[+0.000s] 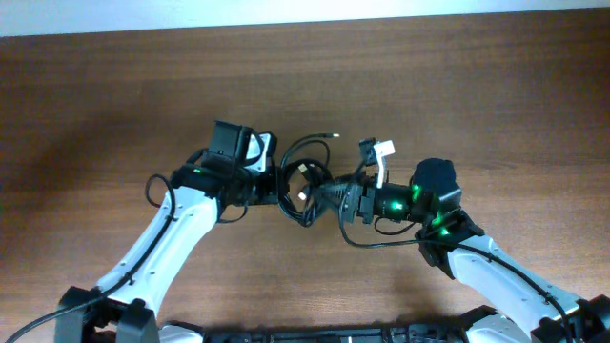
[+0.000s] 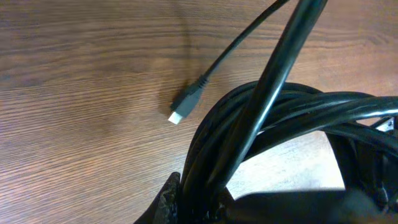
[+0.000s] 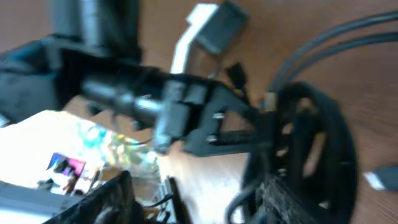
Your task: Untangle cables
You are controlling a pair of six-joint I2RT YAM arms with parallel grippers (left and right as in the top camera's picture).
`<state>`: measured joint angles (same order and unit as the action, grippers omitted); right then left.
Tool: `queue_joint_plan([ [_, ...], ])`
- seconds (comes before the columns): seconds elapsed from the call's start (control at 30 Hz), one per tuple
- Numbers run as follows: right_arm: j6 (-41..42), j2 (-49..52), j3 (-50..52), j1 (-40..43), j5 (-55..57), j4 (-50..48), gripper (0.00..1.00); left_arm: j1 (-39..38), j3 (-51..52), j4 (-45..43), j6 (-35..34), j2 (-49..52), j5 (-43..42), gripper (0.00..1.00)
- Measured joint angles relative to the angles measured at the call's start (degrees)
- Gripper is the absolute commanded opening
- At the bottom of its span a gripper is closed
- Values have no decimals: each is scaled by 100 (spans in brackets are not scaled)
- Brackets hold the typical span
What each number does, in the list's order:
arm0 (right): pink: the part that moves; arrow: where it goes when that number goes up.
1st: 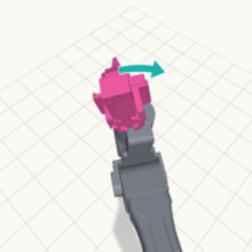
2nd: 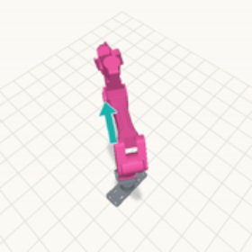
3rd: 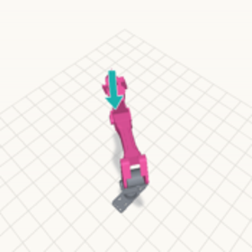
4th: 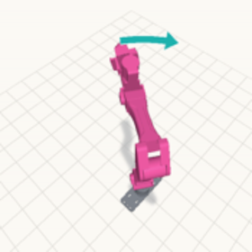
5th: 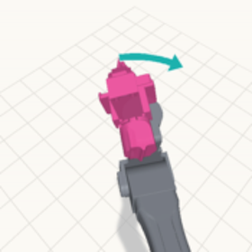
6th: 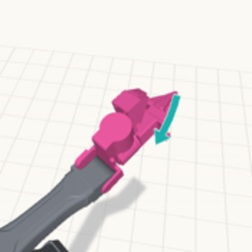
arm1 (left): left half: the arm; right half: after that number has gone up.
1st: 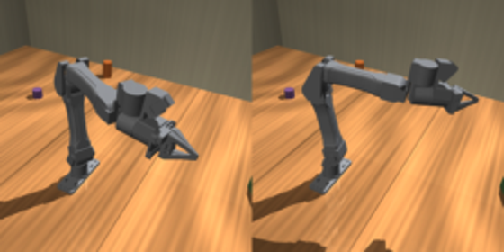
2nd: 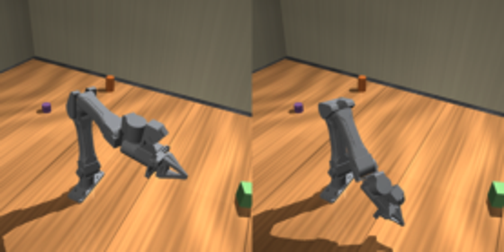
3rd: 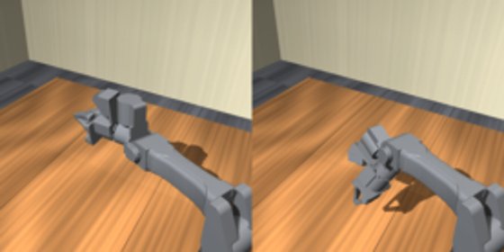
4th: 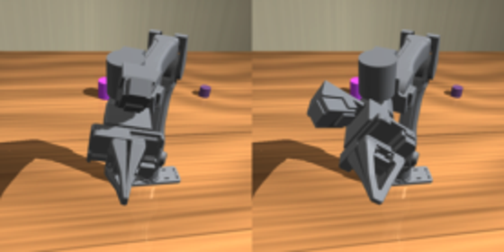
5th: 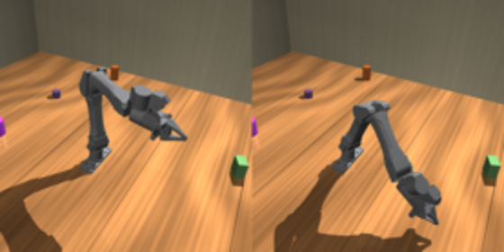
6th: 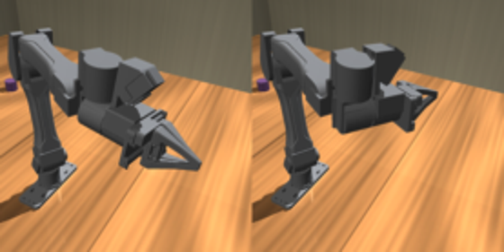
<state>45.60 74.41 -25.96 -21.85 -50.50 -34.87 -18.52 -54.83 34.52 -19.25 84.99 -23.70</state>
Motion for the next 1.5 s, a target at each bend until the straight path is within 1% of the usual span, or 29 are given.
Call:
queue_joint_plan([
  [0.1,-68,0,0,0,262,238,55,-66,2,-7,0,0,0,0],
  [0.23,-101,2,0,0,490,581,54,-66,9,-9,13,0,-9,0],
  [0.4,-105,35,0,0,863,748,54,-118,20,-11,452,0,-214,0],
  [0.5,-105,39,0,0,1025,750,54,-140,33,-120,713,0,-584,0],
  [0.67,-105,44,0,0,1174,925,54,-166,63,-785,859,0,-1349,0],
  [0.7,-107,44,-4,0,1202,1016,52,-166,63,-857,879,0,-1451,0],
  [0.77,-120,44,-11,0,1255,1211,40,-168,66,-955,905,0,-1615,0],
  [0.83,-127,44,-26,0,1322,1530,18,-173,70,-1003,920,0,-1709,0],
  [0.87,-155,44,-26,0,1340,1613,12,-175,74,-1023,922,0,-1749,0],
  [0.93,-120,44,-24,9,1399,1794,7,-184,74,-1043,925,0,-1753,0],
  [1.0,-146,44,-24,11,1394,1777,5,-190,76,-1040,911,0,-1631,0],
  [1.07,-151,44,-24,15,1329,1705,4,-199,76,-1040,817,0,-1464,0],
  [1.13,-136,55,-24,35,1086,1530,4,-199,74,-1051,485,0,-1093,0],
  [1.27,-149,83,-20,48,350,1204,4,-210,74,-1056,-348,0,-350,0],
  [1.3,-149,81,-20,48,109,1185,4,-208,74,-1075,-621,0,55,0],
  [1.4,-153,83,-20,48,-175,1189,4,-201,76,-1121,-960,0,278,0],
  [1.5,-153,85,-20,48,-216,1187,4,-118,76,-1189,-1279,0,299,0],
])
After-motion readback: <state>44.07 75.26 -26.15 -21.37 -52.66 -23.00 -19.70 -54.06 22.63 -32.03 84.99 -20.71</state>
